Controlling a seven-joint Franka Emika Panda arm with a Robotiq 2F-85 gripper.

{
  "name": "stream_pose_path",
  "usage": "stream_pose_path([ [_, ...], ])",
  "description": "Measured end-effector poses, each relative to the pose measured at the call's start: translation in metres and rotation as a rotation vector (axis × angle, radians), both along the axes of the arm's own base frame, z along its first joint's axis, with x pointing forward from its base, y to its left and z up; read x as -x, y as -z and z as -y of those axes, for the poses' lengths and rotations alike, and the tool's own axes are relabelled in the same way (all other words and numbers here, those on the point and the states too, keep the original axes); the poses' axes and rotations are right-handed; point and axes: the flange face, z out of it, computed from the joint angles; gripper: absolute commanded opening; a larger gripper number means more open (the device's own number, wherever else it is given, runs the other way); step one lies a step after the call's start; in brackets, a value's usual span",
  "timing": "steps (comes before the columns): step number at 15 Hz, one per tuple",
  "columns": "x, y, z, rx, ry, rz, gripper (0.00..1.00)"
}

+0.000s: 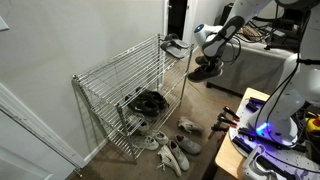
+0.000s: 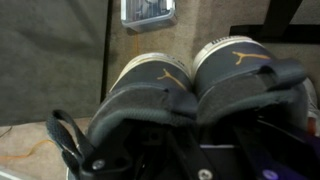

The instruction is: Move the dark grey sneakers to the topmost shelf.

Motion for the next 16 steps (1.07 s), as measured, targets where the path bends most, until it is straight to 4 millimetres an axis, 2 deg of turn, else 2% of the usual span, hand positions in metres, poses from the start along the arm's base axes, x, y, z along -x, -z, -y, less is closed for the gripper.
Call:
stream_pose_path([
  [2, -0.008, -0.024, -0.001, 0.048, 0.033, -0.015, 0.06],
  [5, -0.017, -0.051, -0.011, 0.104, 0.075, -0.023, 0.06],
  [11, -0.031, -0.077, -0.030, 0.158, 0.142, -0.014, 0.06],
  [14, -0.031, -0.094, -0.038, 0.194, 0.152, 0.014, 0.06],
  [16, -0.027, -0.112, -0.049, 0.227, 0.154, 0.046, 0.06],
])
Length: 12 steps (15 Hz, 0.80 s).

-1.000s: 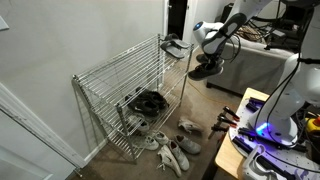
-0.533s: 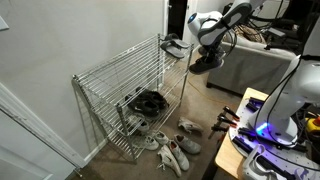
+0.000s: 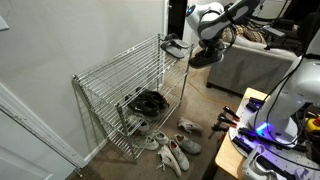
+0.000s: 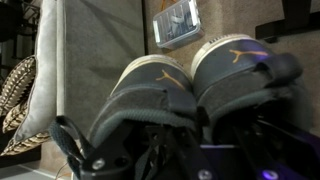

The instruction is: Move the dark grey sneakers to the topmost shelf.

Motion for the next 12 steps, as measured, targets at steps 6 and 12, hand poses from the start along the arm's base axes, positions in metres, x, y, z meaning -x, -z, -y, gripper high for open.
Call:
stream_pose_path([
  [6, 0.033, -0.057, -0.058, 0.099, -0.002, 0.074, 0.06],
  [12, 0.049, -0.102, -0.117, 0.094, -0.108, 0.275, 0.06],
])
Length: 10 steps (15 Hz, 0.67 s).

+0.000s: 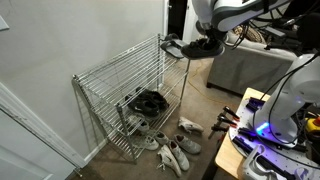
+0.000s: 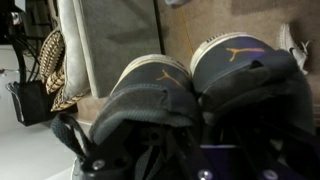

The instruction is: Move the dark grey sneakers to the topmost shelf.

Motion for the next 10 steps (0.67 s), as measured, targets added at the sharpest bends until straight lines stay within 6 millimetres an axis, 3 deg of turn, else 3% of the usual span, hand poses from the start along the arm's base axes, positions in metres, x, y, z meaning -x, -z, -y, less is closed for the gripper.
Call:
stream_pose_path([
  [6, -0.026, -0.002, -0.039, -0.139, -0.200, 0.206, 0.06],
  [10, -0.065, 0.012, -0.058, -0.321, -0.294, 0.318, 0.06],
])
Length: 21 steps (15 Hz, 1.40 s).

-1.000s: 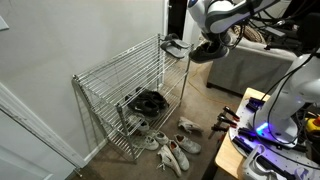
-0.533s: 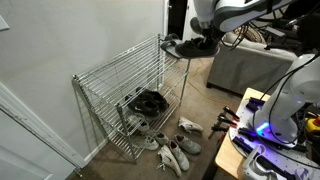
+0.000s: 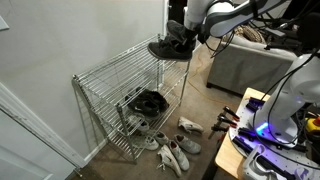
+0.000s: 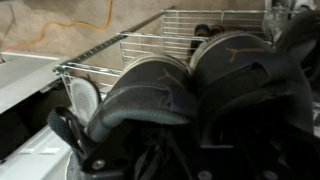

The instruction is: Move the dark grey sneakers to the topmost shelf.

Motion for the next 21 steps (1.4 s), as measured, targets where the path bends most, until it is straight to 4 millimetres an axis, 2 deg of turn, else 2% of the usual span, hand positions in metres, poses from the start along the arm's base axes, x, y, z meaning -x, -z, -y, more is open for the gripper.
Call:
stream_pose_path([
  [4, -0.044, 0.022, -0.010, -0.178, -0.073, 0.004, 0.06],
  [8, -0.068, 0.036, -0.013, -0.293, -0.102, -0.033, 0.06],
  [13, -0.081, 0.036, -0.016, -0.363, -0.141, -0.041, 0.06],
  [21, -0.094, 0.031, -0.016, -0.382, -0.140, -0.022, 0.06],
])
